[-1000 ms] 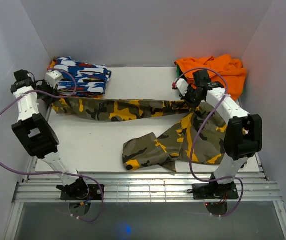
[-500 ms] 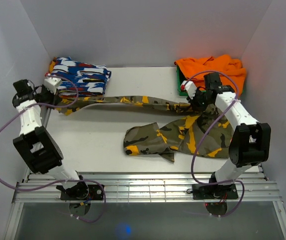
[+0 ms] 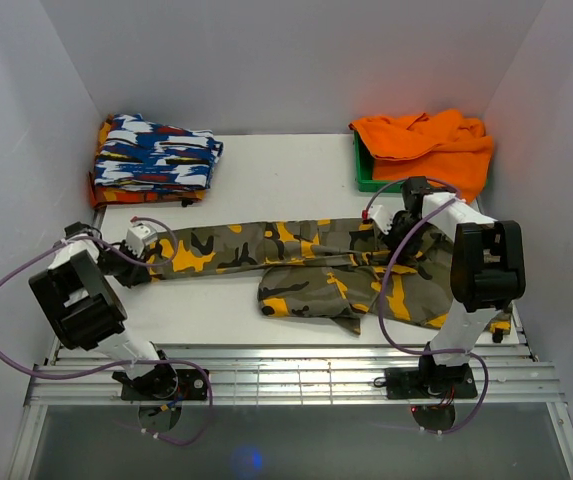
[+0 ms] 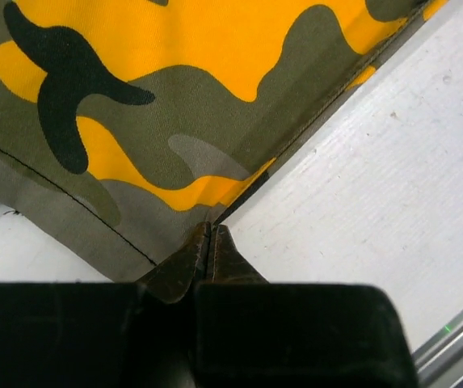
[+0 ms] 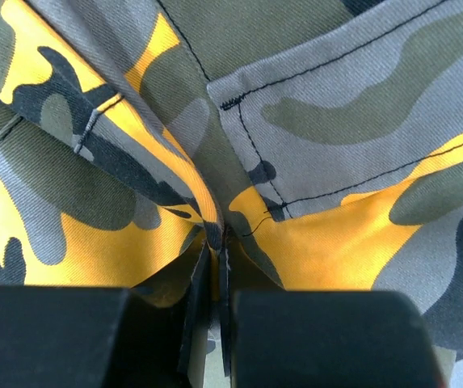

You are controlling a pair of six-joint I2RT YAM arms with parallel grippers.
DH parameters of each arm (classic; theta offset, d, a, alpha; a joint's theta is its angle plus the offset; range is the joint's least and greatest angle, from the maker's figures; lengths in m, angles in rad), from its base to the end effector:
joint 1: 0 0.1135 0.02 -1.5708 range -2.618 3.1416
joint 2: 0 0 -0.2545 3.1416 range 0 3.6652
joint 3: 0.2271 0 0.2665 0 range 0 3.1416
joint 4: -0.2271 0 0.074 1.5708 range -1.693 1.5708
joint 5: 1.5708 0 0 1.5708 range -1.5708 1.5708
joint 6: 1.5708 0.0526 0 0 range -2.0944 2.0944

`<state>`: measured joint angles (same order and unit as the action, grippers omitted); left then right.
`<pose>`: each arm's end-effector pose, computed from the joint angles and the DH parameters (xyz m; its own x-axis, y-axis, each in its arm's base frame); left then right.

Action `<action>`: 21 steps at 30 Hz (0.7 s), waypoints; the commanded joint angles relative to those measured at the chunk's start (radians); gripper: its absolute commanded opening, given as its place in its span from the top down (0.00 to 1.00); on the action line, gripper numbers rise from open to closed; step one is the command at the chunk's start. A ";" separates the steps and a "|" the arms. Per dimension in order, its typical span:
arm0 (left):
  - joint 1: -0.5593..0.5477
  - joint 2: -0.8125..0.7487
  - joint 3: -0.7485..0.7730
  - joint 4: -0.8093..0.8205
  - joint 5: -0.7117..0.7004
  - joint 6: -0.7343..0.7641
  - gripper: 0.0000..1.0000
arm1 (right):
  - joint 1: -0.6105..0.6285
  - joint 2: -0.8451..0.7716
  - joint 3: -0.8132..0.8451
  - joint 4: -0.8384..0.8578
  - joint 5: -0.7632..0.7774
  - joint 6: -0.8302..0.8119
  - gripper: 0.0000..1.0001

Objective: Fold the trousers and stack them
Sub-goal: Flatten the trousers out

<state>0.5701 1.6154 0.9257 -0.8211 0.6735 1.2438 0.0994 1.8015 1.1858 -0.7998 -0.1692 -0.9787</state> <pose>0.2507 0.1217 0.1339 -0.6396 0.4692 -0.6089 0.6704 0.7280 -0.1432 0.3417 0.0430 0.1359 -0.4460 -0.8665 -0.2244 -0.8848 0.4646 -0.0355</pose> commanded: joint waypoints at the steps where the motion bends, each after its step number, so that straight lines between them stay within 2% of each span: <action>1: 0.017 -0.002 0.080 -0.084 -0.037 0.057 0.89 | -0.020 0.002 0.043 -0.075 0.088 -0.037 0.92; 2: 0.023 0.004 0.105 -0.108 -0.031 0.045 0.68 | -0.020 0.005 0.050 -0.082 0.083 -0.035 0.92; 4: 0.027 0.018 0.192 -0.130 0.012 -0.010 0.52 | -0.020 0.016 0.090 -0.099 0.060 -0.014 0.91; 6: 0.030 0.032 0.251 -0.161 0.085 -0.065 0.42 | -0.017 0.041 0.145 -0.134 0.037 0.006 0.86; 9: 0.013 0.040 0.303 -0.165 0.146 -0.099 0.43 | -0.006 0.074 0.189 -0.154 0.005 0.044 0.83; 11: -0.019 0.057 0.279 -0.130 0.112 -0.171 0.44 | 0.009 0.099 0.213 -0.153 -0.001 0.072 0.81; 13: -0.050 0.089 0.250 -0.064 0.091 -0.233 0.49 | 0.020 0.127 0.244 -0.156 -0.012 0.095 0.75; 15: -0.081 0.119 0.202 0.066 0.046 -0.311 0.50 | 0.031 0.148 0.277 -0.159 -0.023 0.136 0.61; 17: -0.107 0.155 0.190 0.158 -0.024 -0.398 0.54 | 0.034 0.186 0.351 -0.171 -0.041 0.182 0.54; 21: -0.116 0.290 0.277 0.214 -0.087 -0.518 0.62 | 0.036 0.266 0.520 -0.219 -0.067 0.259 0.50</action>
<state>0.4534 1.8576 1.1473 -0.7200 0.6731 0.8680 0.1314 2.0407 1.5814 -0.9867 -0.1875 -0.8104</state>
